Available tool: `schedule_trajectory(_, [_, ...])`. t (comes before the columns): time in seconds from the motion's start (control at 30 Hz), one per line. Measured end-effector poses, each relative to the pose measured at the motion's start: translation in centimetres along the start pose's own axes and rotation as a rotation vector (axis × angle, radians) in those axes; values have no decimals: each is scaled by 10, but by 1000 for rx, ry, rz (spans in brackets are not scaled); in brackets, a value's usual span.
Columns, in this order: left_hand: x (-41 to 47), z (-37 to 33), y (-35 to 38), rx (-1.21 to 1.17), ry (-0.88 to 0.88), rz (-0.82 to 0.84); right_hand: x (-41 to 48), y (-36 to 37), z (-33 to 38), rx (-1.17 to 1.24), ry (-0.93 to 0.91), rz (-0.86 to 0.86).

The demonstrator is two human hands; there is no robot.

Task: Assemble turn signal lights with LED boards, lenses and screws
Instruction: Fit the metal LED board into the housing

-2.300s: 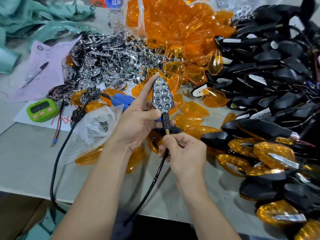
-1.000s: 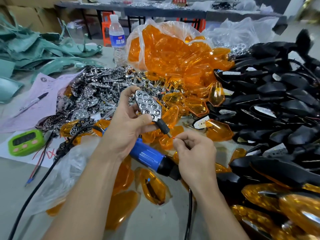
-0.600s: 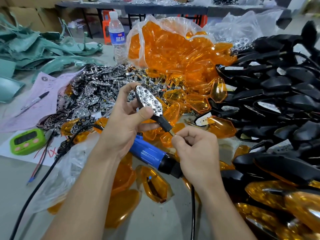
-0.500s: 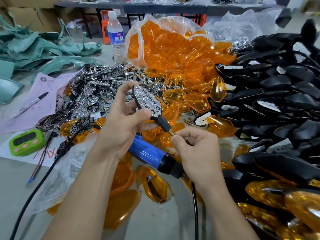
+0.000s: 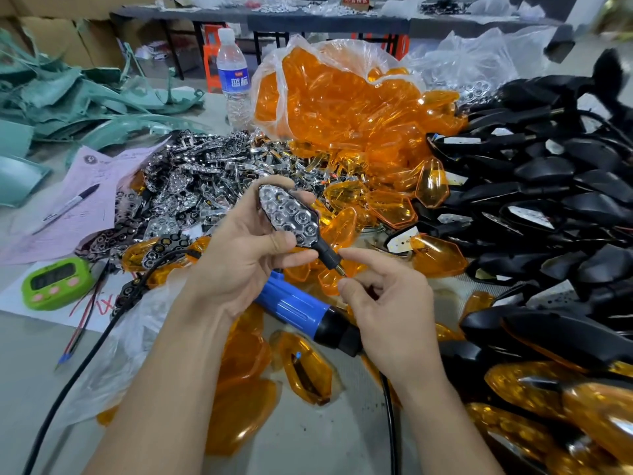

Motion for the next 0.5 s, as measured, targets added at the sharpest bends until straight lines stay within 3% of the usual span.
schedule_trajectory(0.1, [-1,4,2,87,-9,8,-1,2,4,-140,8,-109])
schedule_trajectory(0.2, [-2,8,4,145,-13,1,-6,7,22,-164,-129,-170])
schedule_trajectory(0.3, [-2,7,3,157,-21,9,0,13,38,-159,-234,-129])
schedule_trajectory(0.5, [-3,9,1,111,-113,58,13,21,42,-98,-209,-85])
Point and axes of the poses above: each hand's wrist, its own x-axis towards the middle knuckle, its own y-axis out of the palm, z = x × y, the point moved 5 cm from there along x, towards the middle knuckle, and after that the axes turned 14 degrees about y, right-handed, at the moved point
